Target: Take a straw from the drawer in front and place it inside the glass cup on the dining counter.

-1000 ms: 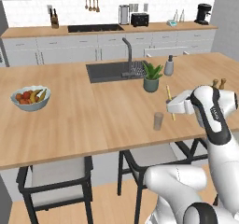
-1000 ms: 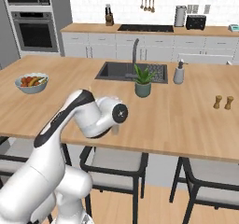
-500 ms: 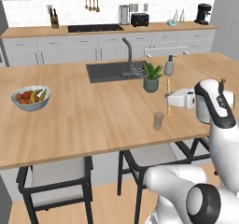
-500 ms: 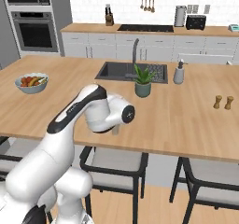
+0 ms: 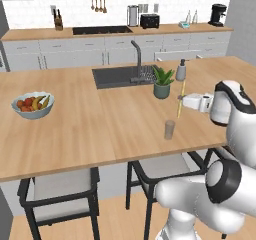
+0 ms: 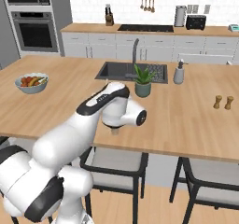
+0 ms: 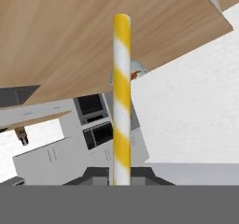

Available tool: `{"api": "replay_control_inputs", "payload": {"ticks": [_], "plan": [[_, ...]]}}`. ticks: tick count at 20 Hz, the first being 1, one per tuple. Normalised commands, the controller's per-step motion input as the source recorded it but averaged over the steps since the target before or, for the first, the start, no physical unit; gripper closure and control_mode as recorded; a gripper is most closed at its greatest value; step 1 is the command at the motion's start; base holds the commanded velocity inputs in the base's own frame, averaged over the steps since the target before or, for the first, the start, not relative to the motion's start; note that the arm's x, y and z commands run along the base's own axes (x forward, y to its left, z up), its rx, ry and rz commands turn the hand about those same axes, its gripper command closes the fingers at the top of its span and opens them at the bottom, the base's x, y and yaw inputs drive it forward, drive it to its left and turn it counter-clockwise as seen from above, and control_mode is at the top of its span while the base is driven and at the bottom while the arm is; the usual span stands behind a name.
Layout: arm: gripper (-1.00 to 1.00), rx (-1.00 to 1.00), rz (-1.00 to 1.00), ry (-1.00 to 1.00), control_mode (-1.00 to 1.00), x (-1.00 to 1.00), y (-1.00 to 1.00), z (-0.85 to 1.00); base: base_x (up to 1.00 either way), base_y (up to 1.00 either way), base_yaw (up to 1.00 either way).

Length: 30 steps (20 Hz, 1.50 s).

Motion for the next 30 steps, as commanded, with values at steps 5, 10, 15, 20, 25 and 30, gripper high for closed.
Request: {"api": "replay_control_inputs", "payload": {"ticks": [5,10,15,20,25,30], "plan": [[1.00,0.00,0.03,0.00,-1.00,0.18,-0.11,-0.30,0.00,0.00,0.00],[1.00,0.00,0.01,-0.03,-1.00,0.01,-0.03,-0.39,0.00,0.00,0.00],[1.00,0.00,0.00,0.00,-1.00,0.08,0.00,-0.20,0.00,0.00,0.00],[1.00,0.00,0.00,-0.01,-1.00,0.11,0.00,0.00,0.00,0.00,0.00],[1.00,0.00,0.00,-0.01,-1.00,0.17,0.00,0.00,0.00,0.00,0.00],[1.00,0.00,0.00,-0.01,-1.00,0.21,0.00,-0.06,0.00,0.00,0.00]]}}
